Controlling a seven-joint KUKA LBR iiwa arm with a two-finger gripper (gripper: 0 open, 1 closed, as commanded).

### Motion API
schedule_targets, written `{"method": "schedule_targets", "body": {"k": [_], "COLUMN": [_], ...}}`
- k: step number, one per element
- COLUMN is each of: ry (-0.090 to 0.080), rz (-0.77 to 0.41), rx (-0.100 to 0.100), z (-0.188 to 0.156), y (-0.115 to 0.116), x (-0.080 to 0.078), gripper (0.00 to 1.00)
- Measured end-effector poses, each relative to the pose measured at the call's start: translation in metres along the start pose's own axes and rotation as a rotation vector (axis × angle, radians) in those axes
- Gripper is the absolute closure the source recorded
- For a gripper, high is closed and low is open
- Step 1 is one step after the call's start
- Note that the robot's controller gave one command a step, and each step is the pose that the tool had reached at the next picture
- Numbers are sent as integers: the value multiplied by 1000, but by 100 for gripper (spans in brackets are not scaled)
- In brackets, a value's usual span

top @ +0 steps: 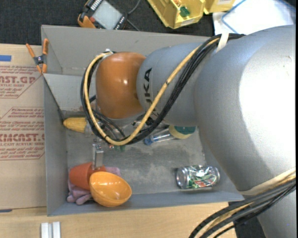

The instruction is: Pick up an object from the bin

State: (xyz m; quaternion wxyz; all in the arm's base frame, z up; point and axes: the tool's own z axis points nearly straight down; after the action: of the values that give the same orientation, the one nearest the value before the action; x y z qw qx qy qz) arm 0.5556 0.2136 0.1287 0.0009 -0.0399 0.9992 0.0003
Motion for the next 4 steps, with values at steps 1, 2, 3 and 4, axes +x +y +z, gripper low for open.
{"method": "schedule_targets", "body": {"k": [1, 2, 3, 4], "ry": [-27, 6, -22, -17], "rz": [-319, -103, -190, -269], "rx": [-5, 28, -1, 4], "z": [53, 52, 58, 58], "y": [-25, 12, -76, -103], "x": [43, 29, 54, 59], "gripper": [0, 0, 0, 0]}}
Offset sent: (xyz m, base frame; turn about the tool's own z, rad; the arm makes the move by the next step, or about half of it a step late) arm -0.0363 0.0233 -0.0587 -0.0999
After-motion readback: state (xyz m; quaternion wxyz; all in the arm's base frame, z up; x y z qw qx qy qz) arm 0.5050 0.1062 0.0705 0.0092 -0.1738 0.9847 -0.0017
